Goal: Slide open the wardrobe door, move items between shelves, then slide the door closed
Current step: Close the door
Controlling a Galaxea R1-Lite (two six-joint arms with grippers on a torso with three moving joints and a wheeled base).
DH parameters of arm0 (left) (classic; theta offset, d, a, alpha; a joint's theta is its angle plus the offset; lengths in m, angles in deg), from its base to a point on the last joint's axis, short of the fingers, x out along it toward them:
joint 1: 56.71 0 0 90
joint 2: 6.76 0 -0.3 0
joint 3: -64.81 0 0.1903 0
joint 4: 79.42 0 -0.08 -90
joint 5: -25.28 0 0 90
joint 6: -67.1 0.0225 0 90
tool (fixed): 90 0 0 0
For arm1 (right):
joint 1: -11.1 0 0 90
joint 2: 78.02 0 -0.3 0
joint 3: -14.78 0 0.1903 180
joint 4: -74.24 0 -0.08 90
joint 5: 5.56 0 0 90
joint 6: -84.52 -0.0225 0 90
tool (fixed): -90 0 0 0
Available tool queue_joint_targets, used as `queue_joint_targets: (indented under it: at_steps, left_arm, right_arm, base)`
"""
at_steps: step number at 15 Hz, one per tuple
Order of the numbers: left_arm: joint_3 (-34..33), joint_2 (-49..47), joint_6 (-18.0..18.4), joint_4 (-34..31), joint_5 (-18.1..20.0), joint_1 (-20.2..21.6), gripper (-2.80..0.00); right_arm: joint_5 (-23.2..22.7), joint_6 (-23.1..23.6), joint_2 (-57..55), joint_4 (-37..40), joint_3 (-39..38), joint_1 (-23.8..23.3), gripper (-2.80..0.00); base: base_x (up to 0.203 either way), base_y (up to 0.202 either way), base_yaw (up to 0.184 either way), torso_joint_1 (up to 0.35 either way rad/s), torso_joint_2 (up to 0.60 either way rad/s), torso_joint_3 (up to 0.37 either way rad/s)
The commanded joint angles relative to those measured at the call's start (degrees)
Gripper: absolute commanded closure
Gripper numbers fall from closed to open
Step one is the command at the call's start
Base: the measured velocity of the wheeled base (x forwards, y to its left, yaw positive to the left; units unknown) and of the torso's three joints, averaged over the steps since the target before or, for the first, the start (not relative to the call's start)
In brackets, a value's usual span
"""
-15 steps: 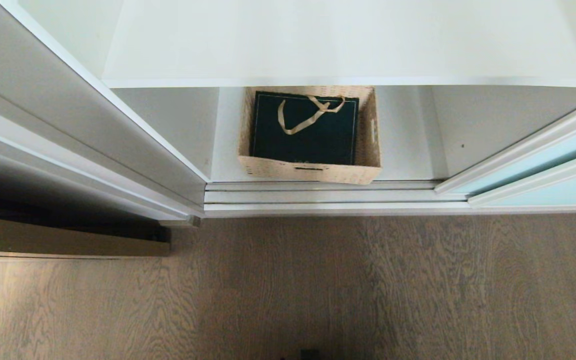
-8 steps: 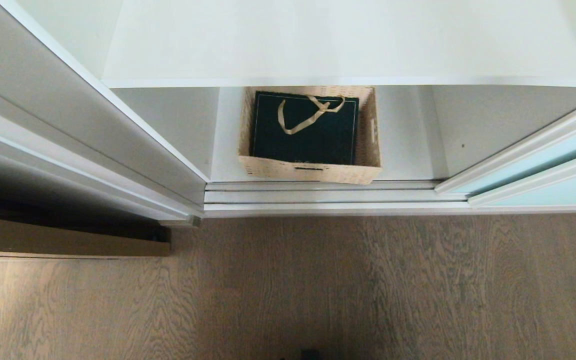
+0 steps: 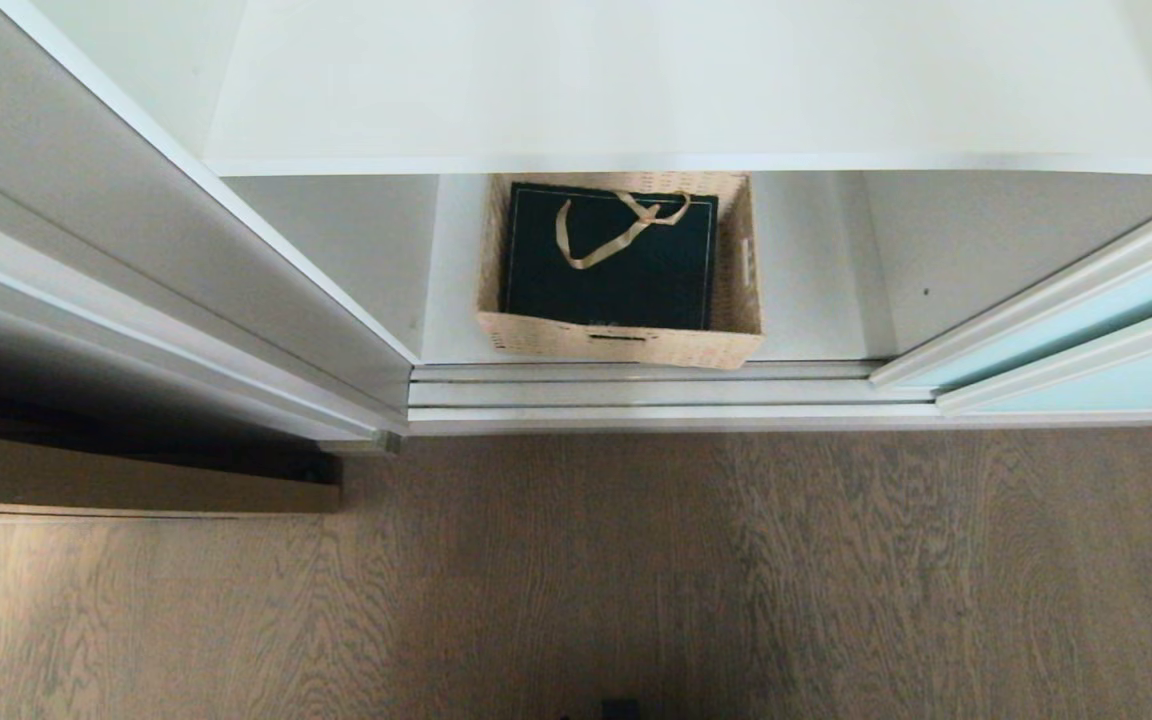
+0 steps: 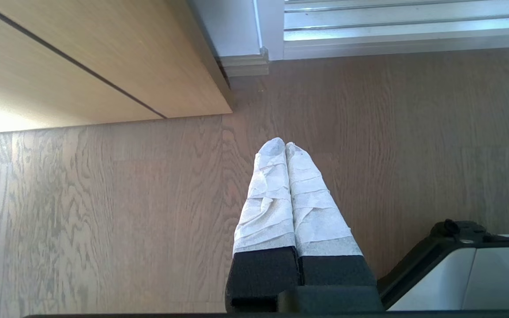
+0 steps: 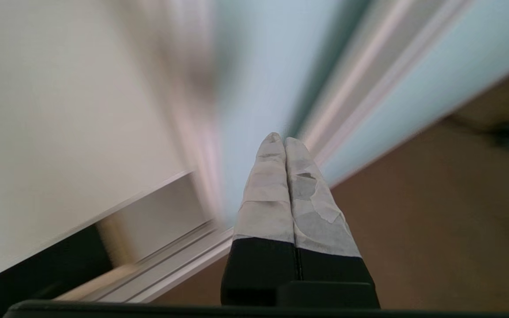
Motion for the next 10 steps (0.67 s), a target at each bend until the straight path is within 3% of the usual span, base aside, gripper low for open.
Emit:
queue_joint_targets:
  at_steps: [1,5,8,10]
  left_arm:
    - [0.0,-0.1,0.0,0.0,0.0,0.0,0.00]
    - [0.0,-0.1,0.0,0.0,0.0,0.0,0.00]
    - [0.0,-0.1,0.0,0.0,0.0,0.0,0.00]
    - [0.0,-0.1,0.0,0.0,0.0,0.0,0.00]
  right_arm:
    - [-5.8,-2.7,1.1,0.1,-0.5,0.0,0.00]
    - [-10.0,-8.3,4.1,-6.7,-0.7,0.8,0.00]
    - [-11.8,-12.6,7.2,-15.0,-2.2,10.1,0.00]
    - [-18.6,-15.7,8.8,-16.5,-3.5,11.9,0.00]
  base:
    - [0.000,0.000,0.000,0.000,0.00,0.000]
    - [0.000,0.000,0.000,0.000,0.00,0.000]
    - [0.000,0.000,0.000,0.000,0.00,0.000]
    - [0.000,0.000,0.000,0.000,0.00,0.000]
